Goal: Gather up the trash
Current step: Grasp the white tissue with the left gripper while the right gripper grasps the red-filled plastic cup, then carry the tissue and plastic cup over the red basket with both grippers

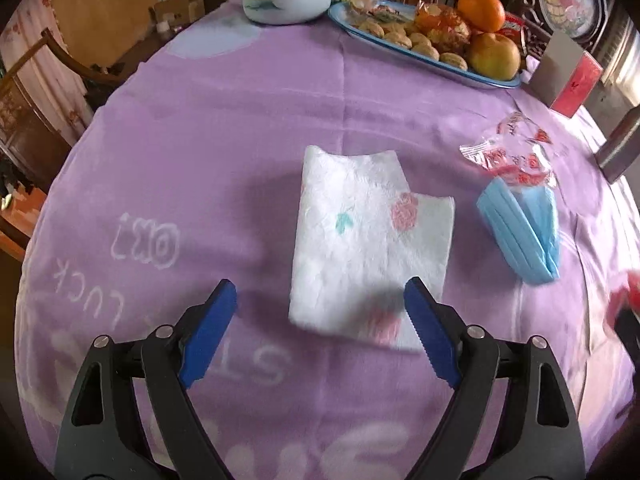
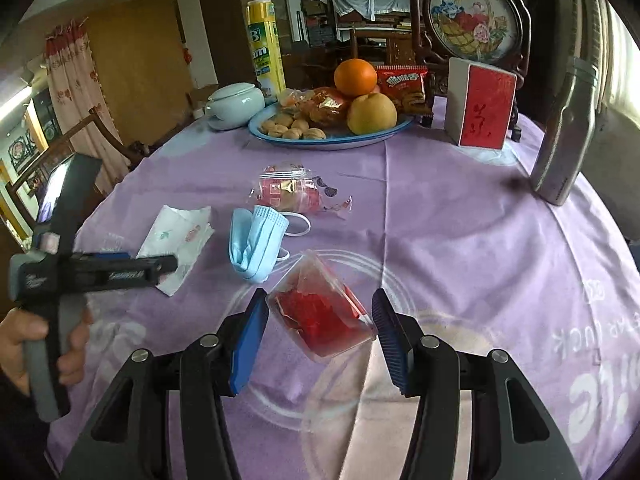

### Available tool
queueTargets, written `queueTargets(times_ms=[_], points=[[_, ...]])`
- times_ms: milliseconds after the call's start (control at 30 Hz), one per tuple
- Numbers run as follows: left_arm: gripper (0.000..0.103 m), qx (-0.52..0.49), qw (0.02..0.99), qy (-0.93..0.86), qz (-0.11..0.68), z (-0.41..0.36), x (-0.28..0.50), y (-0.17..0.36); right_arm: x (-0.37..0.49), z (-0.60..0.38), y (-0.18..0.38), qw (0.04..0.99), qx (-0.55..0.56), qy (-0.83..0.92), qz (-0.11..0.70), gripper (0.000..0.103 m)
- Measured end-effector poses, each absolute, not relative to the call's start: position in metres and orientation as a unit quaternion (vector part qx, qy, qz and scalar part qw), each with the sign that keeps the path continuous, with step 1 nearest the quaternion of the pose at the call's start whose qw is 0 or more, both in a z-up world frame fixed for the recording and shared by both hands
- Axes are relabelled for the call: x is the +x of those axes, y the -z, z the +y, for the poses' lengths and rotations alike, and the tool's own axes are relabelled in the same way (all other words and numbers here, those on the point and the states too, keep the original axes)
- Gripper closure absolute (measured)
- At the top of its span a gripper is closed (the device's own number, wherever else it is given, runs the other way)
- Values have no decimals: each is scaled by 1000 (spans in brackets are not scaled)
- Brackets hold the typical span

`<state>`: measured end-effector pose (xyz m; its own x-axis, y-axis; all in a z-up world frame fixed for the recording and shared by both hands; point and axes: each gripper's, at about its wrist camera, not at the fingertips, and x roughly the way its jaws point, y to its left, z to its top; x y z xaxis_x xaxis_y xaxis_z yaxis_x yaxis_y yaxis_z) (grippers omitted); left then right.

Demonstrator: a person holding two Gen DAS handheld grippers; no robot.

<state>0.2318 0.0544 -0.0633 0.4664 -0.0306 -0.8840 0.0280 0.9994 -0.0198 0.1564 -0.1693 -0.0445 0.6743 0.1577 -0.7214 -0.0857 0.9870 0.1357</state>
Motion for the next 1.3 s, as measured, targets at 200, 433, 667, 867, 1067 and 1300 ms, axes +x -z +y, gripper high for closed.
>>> queueTargets(times_ms=[200, 433, 667, 867, 1067, 1300], points=[[23, 9, 863, 4, 505, 42, 251, 66, 160, -176, 51, 909, 62, -70, 406, 50], [99, 42, 876, -1, 481, 25, 223, 49, 157, -169, 57, 897, 78, -105, 423, 49], [99, 6, 886, 24, 463, 42, 159, 16, 150, -156, 55, 907, 55, -108, 404, 49], [99, -13, 898, 38, 439, 58, 81, -6, 142, -147, 52, 904, 45, -130, 405, 49], [99, -19, 902, 31, 429, 76, 27, -3, 104, -129, 39, 901, 27, -164, 401, 50], [99, -21, 909, 32, 415, 85, -10, -4, 62, -113, 33, 896, 13, -193, 399, 50]])
